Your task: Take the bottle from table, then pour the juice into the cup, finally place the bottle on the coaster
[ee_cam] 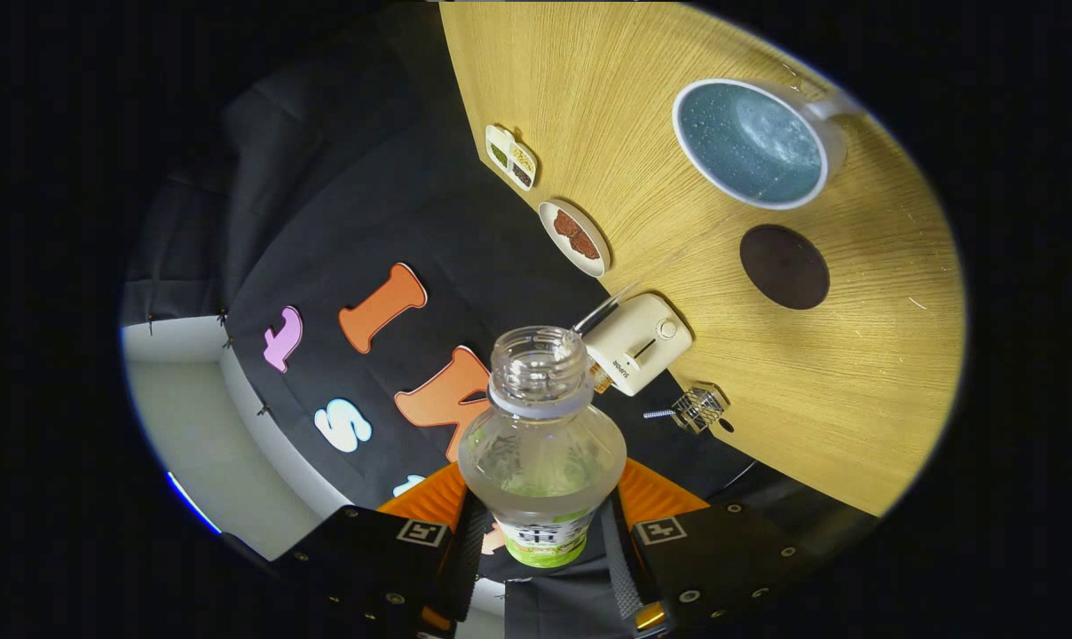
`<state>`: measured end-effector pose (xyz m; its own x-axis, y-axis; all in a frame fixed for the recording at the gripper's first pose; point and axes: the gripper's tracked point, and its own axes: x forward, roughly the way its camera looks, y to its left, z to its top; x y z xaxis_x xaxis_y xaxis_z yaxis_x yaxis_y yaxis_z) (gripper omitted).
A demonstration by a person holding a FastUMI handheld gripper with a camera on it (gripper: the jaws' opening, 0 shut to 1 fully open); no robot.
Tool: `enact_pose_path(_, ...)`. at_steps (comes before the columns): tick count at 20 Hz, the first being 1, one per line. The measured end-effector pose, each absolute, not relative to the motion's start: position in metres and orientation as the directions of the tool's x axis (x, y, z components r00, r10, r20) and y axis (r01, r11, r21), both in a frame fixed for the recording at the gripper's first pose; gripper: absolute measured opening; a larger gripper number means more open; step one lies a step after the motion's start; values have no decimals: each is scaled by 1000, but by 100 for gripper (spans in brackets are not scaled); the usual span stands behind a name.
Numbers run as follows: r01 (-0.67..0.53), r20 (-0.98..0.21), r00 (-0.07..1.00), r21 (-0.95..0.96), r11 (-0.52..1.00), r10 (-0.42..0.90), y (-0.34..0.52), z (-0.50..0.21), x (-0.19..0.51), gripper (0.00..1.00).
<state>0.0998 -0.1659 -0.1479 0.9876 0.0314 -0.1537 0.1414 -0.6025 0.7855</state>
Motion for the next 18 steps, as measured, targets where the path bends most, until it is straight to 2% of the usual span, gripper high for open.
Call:
enact_pose_path(10, 163, -167, 985, 823, -544, 42, -166, -152, 98, 62)
enact_pose_path(15, 206, -209, 977, 882, -425, 39, -162, -164, 97, 62)
enact_pose_path(18, 252, -251, 967, 920, -301, 42, -154, -172, 99, 62)
